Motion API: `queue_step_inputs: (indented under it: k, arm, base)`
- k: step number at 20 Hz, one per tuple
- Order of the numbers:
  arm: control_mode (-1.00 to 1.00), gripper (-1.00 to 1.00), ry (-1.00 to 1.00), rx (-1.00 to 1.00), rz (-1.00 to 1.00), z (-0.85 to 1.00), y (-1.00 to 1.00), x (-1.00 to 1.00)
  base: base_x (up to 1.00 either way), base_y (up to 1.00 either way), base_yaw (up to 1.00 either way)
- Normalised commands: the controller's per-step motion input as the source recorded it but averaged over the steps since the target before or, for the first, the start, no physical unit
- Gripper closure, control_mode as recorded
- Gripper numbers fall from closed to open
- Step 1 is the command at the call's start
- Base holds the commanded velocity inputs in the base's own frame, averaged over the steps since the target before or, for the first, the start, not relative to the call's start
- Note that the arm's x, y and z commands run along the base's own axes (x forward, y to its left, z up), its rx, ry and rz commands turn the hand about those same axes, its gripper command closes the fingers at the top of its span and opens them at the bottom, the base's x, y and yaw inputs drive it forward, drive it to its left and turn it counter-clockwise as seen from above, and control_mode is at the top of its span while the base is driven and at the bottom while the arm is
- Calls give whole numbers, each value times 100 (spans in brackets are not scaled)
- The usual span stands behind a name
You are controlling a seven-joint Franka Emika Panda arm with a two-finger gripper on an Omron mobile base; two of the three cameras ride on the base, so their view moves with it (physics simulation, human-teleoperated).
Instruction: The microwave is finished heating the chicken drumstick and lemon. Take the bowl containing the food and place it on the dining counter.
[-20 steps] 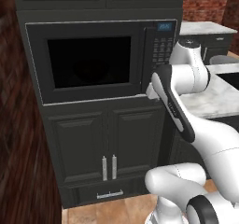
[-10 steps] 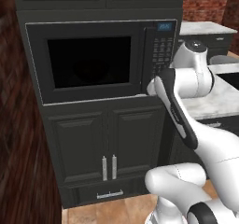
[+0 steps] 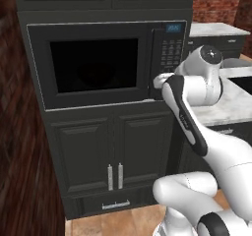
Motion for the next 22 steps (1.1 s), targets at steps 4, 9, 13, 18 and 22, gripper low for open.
queue_step_inputs:
  k: [4, 9, 13, 18, 22]
  arm:
    - [-100, -100, -17, 7, -5, 29, -1, 46]
    - [-100, -100, -5, 0, -4, 4, 0, 58]
    - [-100, -100, -6, 0, 0, 0, 0, 43]
    - [-100, -100, -11, 0, 0, 0, 0, 33]
    - [-100, -100, 0, 0, 0, 0, 0, 54]
  base:
    - [0, 0, 0]
    - [0, 0, 0]
    - [0, 0, 0]
    - [0, 0, 0]
    - [0, 0, 0]
